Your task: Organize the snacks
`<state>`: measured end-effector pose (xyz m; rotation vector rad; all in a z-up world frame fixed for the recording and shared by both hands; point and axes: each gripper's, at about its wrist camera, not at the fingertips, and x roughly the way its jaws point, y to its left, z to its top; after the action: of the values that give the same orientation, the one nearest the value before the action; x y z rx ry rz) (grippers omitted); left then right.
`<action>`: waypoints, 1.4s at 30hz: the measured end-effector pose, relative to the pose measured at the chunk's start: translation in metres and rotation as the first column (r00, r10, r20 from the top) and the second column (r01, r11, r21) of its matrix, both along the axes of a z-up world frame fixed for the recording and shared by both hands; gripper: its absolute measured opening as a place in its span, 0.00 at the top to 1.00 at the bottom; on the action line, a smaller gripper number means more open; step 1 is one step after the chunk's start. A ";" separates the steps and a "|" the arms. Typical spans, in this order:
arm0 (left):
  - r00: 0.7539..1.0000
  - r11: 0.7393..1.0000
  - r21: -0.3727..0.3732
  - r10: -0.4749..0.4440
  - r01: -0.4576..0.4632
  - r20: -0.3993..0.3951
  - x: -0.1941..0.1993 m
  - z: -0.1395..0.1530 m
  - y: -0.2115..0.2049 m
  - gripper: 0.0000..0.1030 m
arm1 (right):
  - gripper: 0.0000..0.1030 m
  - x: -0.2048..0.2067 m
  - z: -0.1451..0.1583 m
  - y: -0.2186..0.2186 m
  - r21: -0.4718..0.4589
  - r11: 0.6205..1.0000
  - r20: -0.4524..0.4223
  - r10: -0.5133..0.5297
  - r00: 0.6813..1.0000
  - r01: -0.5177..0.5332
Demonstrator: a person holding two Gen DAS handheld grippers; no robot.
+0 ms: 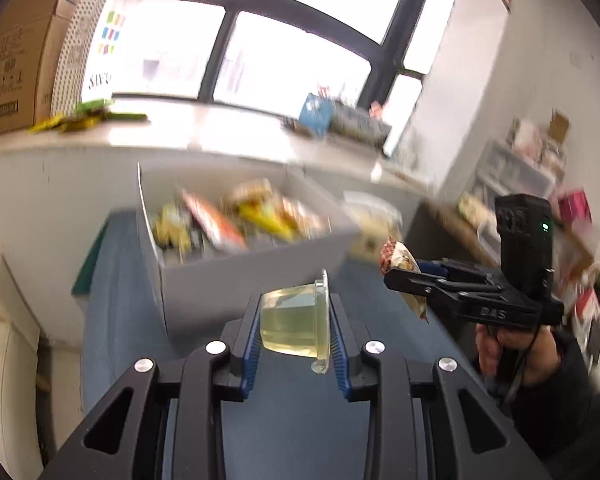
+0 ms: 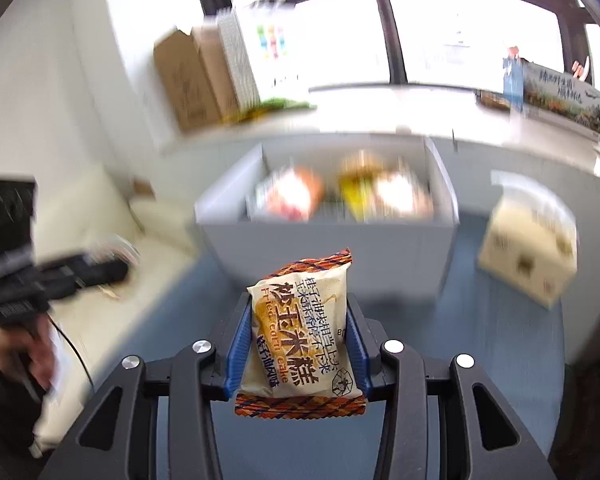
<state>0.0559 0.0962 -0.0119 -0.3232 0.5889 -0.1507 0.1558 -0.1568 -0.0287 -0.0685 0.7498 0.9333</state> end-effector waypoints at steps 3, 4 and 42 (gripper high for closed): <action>0.999 0.999 0.018 0.035 -0.036 0.035 0.041 0.023 0.019 0.67 | 0.55 0.029 0.028 0.032 0.044 0.999 0.006 -0.028 1.000 0.027; 0.998 0.999 0.027 0.045 -0.046 0.045 0.055 0.029 0.025 0.67 | 0.55 0.041 0.035 0.041 0.055 0.998 0.003 -0.033 0.999 0.033; 0.937 0.930 0.148 0.314 -0.336 0.151 0.013 0.068 0.022 0.00 | 0.00 0.019 0.080 0.051 0.025 0.970 0.284 -0.238 0.929 0.240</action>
<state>0.0693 0.1185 0.0559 -0.2377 0.4130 0.1992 0.1746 -0.1061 0.0514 -0.1153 0.4810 0.6681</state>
